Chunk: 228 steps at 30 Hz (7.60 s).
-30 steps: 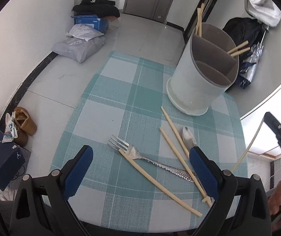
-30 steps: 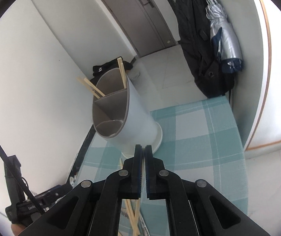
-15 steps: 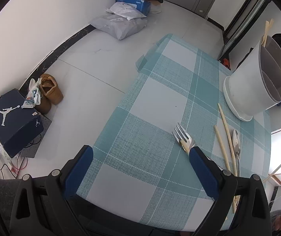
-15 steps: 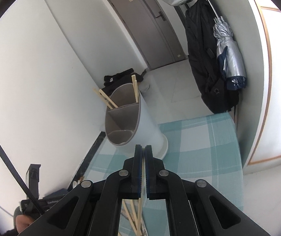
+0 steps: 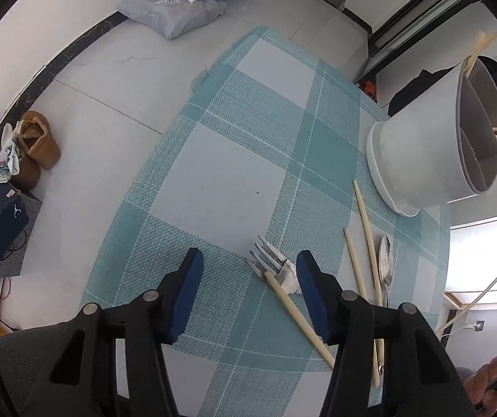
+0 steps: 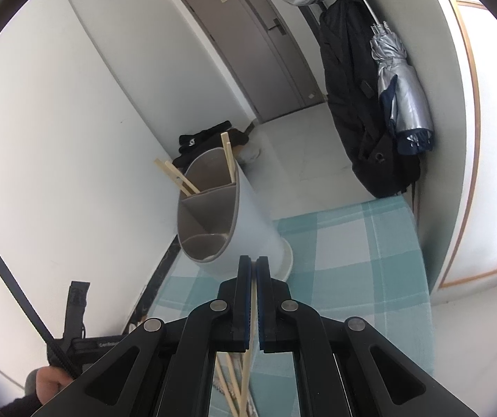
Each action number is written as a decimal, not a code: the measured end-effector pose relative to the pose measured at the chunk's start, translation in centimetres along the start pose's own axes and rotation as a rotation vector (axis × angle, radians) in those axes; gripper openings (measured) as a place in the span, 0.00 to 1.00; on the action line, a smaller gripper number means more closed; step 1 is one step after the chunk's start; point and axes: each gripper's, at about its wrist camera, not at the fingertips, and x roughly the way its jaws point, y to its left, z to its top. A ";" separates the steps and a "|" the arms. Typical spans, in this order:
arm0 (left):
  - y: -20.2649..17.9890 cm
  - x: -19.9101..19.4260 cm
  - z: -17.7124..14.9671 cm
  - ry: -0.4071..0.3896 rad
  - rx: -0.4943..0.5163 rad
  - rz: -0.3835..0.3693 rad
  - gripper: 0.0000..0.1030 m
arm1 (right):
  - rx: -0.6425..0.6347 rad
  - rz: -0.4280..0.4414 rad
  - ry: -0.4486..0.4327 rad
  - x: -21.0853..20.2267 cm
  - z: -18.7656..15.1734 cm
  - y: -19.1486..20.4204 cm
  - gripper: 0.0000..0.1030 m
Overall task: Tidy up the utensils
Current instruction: 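Carry the chopstick up toward the caddy with the right gripper while the left gripper grasps the silver fork, then raise the fork with the left gripper while the right gripper holds the chopstick over the caddy, then lower the fork and chopstick into the caddy and open both grippers, then pull both open grippers back from the caddy, then lower the open right gripper over the steel spoon's bowl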
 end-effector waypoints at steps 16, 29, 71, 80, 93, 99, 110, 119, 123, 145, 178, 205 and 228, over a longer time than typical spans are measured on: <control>-2.4 0.0 1.7 0.013 -0.020 0.064 0.03 | -0.016 -0.002 0.001 0.3 0.1 0.4 0.02; -3.2 -2.3 2.8 -0.129 0.037 0.079 0.00 | -0.087 -0.007 -0.033 -0.2 0.3 1.7 0.02; -6.7 -16.0 -2.4 -0.531 0.311 -0.151 0.00 | -0.290 -0.034 -0.117 -4.4 -1.4 7.9 0.02; -8.5 -18.2 -1.3 -0.550 0.310 -0.210 0.00 | -0.246 0.000 -0.154 -5.7 1.5 8.2 0.02; -13.1 -21.2 3.7 -0.571 0.337 -0.305 0.00 | -0.257 0.016 -0.237 -6.0 11.2 9.6 0.02; -14.3 -21.5 6.8 -0.602 0.315 -0.319 0.00 | -0.272 0.013 -0.271 -4.6 16.0 10.4 0.02; -14.8 -17.4 11.4 -0.569 0.347 -0.284 0.00 | -0.281 -0.015 -0.270 0.9 20.4 10.1 0.02; -15.4 -14.4 12.3 -0.504 0.428 -0.264 0.00 | -0.298 -0.043 -0.247 4.0 20.5 9.5 0.02; -15.7 -14.1 12.3 -0.501 0.485 -0.258 0.00 | -0.315 -0.044 -0.235 4.5 20.0 9.6 0.02; -16.0 -10.4 11.0 -0.385 0.603 -0.210 0.00 | -0.258 -0.042 -0.159 7.5 16.2 7.4 0.02; -11.9 -17.9 3.9 -0.620 0.354 -0.173 0.83 | -0.217 -0.022 -0.107 -0.4 10.3 8.4 0.47; -8.5 -16.0 -5.8 -0.706 0.321 -0.086 0.97 | -0.246 -0.104 -0.103 -5.8 -0.1 7.3 0.66; -3.4 -9.9 -4.3 -0.556 0.188 -0.070 0.97 | -0.307 -0.067 0.107 0.0 -5.2 6.1 0.93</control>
